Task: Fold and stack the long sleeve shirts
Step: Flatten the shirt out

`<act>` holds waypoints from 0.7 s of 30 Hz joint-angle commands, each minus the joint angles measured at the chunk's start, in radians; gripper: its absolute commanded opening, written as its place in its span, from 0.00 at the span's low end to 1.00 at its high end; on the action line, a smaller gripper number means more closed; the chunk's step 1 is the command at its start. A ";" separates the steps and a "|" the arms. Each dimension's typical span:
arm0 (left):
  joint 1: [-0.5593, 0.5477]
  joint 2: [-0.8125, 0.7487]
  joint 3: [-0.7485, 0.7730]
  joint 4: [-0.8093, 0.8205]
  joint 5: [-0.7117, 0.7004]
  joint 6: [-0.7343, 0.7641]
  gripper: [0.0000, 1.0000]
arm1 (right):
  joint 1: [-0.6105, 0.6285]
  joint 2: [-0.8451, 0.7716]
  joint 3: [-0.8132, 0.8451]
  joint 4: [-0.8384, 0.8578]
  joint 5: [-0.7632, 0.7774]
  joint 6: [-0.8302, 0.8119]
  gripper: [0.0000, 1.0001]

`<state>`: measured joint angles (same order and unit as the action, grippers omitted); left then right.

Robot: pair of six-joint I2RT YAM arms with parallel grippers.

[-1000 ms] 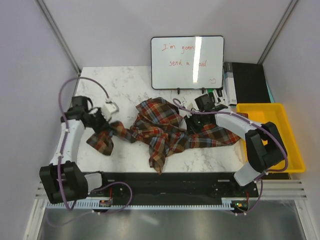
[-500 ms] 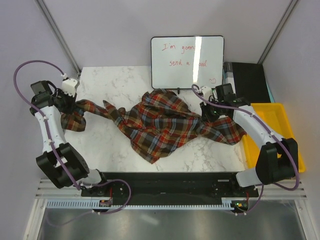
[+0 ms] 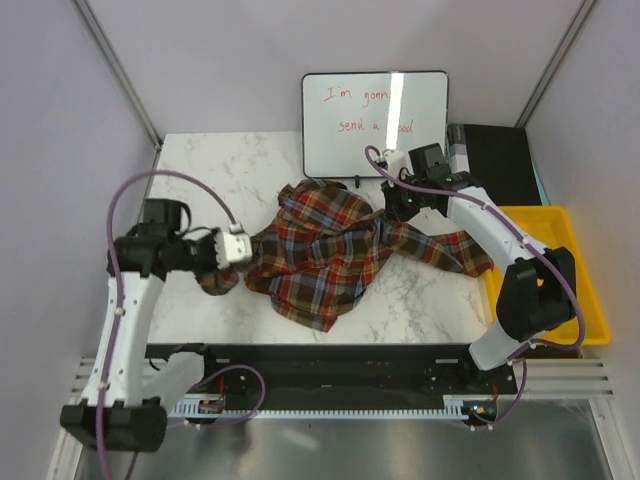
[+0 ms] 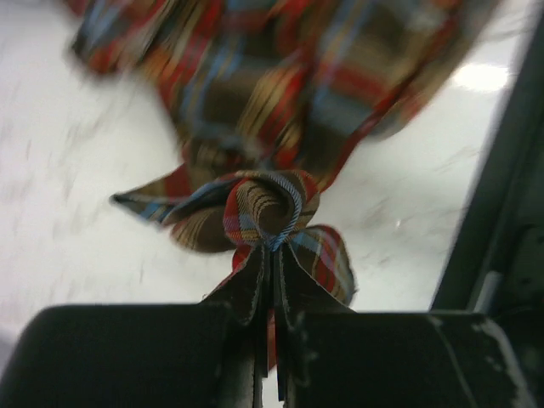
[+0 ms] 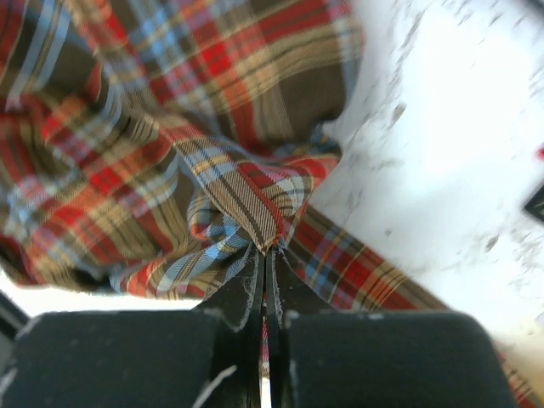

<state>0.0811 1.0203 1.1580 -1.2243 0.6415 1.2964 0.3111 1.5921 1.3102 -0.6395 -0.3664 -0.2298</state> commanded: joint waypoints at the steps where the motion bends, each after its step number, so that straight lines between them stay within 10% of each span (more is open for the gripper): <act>1: -0.382 -0.173 -0.073 -0.058 0.144 -0.159 0.02 | 0.006 0.061 0.135 0.096 0.107 0.086 0.00; 5: -0.877 -0.085 0.017 0.084 0.083 -0.486 0.02 | -0.013 0.075 0.182 0.106 0.138 0.107 0.00; 10: -1.141 0.122 0.282 0.322 0.037 -0.784 0.02 | -0.017 0.022 0.156 0.110 0.109 0.098 0.00; 16: -1.492 0.375 0.459 0.448 -0.203 -0.721 0.08 | -0.015 0.061 0.197 0.152 0.092 0.089 0.00; 21: -1.418 0.326 0.412 0.480 -0.232 -0.828 0.77 | -0.014 0.100 0.278 0.114 -0.002 0.084 0.00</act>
<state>-1.4197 1.4357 1.5879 -0.8223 0.5026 0.6010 0.2935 1.6886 1.5085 -0.5526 -0.2810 -0.1493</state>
